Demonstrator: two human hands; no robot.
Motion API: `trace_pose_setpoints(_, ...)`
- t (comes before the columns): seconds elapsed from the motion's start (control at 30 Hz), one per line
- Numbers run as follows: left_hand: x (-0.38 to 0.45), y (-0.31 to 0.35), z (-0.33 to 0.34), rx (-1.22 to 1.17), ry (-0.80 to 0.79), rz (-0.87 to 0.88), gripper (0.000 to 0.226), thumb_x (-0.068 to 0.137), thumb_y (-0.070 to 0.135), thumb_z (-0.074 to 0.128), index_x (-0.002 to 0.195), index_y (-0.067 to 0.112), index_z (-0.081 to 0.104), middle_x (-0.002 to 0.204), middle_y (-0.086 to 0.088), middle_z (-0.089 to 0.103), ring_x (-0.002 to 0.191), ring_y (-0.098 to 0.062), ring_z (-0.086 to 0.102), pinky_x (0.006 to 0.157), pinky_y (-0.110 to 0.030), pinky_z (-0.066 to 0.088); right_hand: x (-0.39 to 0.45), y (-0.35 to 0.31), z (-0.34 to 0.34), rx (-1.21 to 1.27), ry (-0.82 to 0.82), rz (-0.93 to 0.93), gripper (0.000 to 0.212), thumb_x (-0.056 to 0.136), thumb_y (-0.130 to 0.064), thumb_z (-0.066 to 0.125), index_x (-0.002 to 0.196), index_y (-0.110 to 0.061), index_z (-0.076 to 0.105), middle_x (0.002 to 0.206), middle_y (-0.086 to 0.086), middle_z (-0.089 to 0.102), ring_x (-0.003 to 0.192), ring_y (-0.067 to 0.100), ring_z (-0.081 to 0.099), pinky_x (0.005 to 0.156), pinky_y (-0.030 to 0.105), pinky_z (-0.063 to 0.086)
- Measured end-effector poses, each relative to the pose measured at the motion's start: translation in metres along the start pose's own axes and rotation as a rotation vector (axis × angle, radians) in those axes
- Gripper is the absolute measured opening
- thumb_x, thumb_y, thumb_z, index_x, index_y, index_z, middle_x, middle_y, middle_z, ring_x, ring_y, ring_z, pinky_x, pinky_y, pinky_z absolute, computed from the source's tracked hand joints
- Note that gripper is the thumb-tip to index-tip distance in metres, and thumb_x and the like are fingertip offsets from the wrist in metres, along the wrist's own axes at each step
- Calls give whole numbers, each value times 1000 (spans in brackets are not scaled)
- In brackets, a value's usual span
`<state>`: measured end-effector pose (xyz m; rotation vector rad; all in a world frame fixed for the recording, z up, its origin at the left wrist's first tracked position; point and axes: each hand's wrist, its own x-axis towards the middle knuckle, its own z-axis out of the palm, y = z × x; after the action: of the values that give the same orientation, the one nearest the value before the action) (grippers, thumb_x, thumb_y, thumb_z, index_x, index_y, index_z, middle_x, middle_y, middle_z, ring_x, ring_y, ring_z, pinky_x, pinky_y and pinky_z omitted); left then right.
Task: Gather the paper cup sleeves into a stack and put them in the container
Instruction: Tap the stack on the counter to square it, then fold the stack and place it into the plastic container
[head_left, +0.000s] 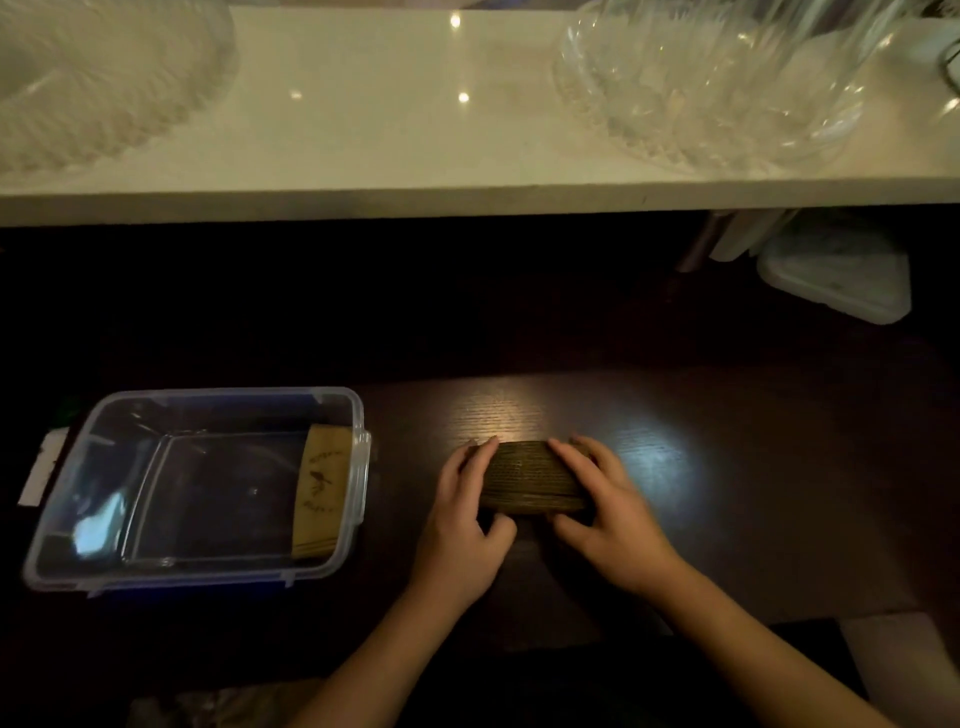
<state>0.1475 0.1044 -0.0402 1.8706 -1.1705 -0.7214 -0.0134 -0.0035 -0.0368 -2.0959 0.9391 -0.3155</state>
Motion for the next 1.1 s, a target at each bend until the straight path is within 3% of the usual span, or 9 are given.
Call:
trace_pose_setpoints(0.13, -6, -9, 7, 92, -37, 26, 72, 81, 24, 58, 145, 38, 28, 155, 0, 21, 127, 2, 27, 88, 0, 23, -9, 3, 11, -119, -11, 27, 95, 77, -25, 66, 140, -61, 4, 161, -7, 2, 136, 4, 18, 100, 12, 23)
trace_pose_setpoints(0.27, -5, -13, 8, 134, -59, 60, 75, 83, 38, 49, 148, 41, 11, 159, 6, 8, 126, 8, 16, 93, -17, 30, -10, 1, 16, -182, 25, 54, 94, 76, -36, 60, 143, -57, -3, 162, -2, -4, 144, 22, 22, 101, 35, 40)
trace_pose_setpoints(0.43, -3, -14, 7, 176, -124, 78, 80, 91, 36, 46, 143, 46, -14, 161, 3, -4, 131, 5, 9, 98, -22, 26, -7, 3, 14, -227, -6, 64, 93, 79, -37, 54, 144, -53, -11, 163, 1, -8, 139, 32, 32, 93, 31, 35)
trace_pose_setpoints(0.57, -4, -17, 6, 182, -129, 88, 76, 92, 37, 47, 148, 40, -4, 160, 0, 5, 134, -17, 31, 93, -24, 32, -7, 4, 12, -157, -27, 81, 94, 79, -29, 57, 141, -60, -7, 162, -3, -1, 139, 23, 30, 97, 26, 32)
trace_pose_setpoints(0.7, -2, -16, -2, 113, -92, 40, 83, 84, 38, 62, 147, 40, 7, 149, 5, 27, 121, -4, 37, 90, -22, 34, -9, 3, 3, 96, 58, 84, 99, 73, -6, 66, 138, -61, 16, 146, -7, 35, 128, 5, 40, 95, 2, 30)
trace_pose_setpoints(0.8, -1, -9, -10, -15, -78, -61, 90, 71, 41, 74, 142, 44, 19, 132, 16, 39, 117, 1, 36, 92, -19, 30, -11, -3, -8, 369, 49, 176, 101, 70, 9, 66, 140, -52, 27, 126, -8, 54, 96, -3, 62, 75, 13, 51)
trace_pose_setpoints(0.87, -3, 1, -16, -120, -77, -133, 79, 63, 46, 76, 131, 46, 35, 119, 21, 48, 107, 1, 47, 86, -17, 36, -11, -8, -18, 549, 39, 199, 99, 68, 11, 66, 140, -47, 31, 122, -8, 57, 89, -1, 67, 65, 19, 55)
trace_pose_setpoints(0.97, -12, 18, -16, -506, -54, -230, 50, 56, 44, 77, 103, 41, 58, 94, 16, 70, 90, -2, 65, 69, -17, 53, -13, -13, -34, 855, 45, 227, 90, 62, 3, 69, 132, -47, 41, 108, 1, 69, 92, 16, 69, 71, 28, 57)
trace_pose_setpoints(1.1, -31, 41, 2, -820, 35, -384, 40, 53, 38, 79, 90, 30, 68, 83, 6, 77, 78, -11, 70, 61, -19, 53, -18, -18, -35, 1313, 43, 320, 80, 63, -2, 70, 135, -28, 46, 89, 5, 73, 81, 19, 69, 70, 30, 57)
